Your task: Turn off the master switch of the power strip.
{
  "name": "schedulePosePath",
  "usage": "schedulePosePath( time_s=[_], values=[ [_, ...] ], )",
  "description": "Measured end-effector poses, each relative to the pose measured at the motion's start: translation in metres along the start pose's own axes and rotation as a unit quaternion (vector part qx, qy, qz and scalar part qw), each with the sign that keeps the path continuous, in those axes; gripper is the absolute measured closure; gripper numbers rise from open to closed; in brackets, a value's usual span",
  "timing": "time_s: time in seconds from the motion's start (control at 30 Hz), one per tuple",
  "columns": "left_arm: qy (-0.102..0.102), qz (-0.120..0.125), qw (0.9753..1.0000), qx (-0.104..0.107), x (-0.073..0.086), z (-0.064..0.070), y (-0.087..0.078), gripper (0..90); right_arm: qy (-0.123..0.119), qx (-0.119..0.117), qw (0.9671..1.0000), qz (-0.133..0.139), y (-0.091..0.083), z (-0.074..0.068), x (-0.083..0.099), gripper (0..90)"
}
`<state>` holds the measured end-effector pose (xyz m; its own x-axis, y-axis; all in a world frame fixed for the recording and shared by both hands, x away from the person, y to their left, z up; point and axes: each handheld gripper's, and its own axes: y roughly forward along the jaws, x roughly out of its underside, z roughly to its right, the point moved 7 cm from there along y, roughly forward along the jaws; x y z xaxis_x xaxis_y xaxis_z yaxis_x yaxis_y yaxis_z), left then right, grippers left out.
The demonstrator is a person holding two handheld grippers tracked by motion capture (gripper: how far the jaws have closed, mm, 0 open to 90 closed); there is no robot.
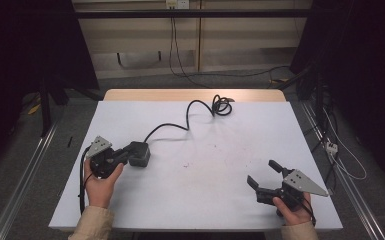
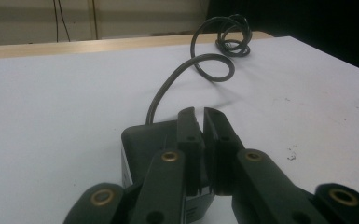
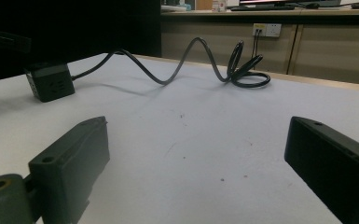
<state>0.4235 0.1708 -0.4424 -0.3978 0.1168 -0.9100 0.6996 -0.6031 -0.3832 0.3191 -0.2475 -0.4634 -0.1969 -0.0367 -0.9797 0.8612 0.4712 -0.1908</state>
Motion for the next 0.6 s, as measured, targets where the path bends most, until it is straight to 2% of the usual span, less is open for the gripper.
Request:
schedulePosePath(
  time_s=[0.6],
  values=[
    [-0.003,-0.009,0.9999,-0.01,0.0023,-0.0028,0.0034,90.0,0.0,-0.001,1.0,0.001,0.0005,-0.0006,0.0,6.1]
  ],
)
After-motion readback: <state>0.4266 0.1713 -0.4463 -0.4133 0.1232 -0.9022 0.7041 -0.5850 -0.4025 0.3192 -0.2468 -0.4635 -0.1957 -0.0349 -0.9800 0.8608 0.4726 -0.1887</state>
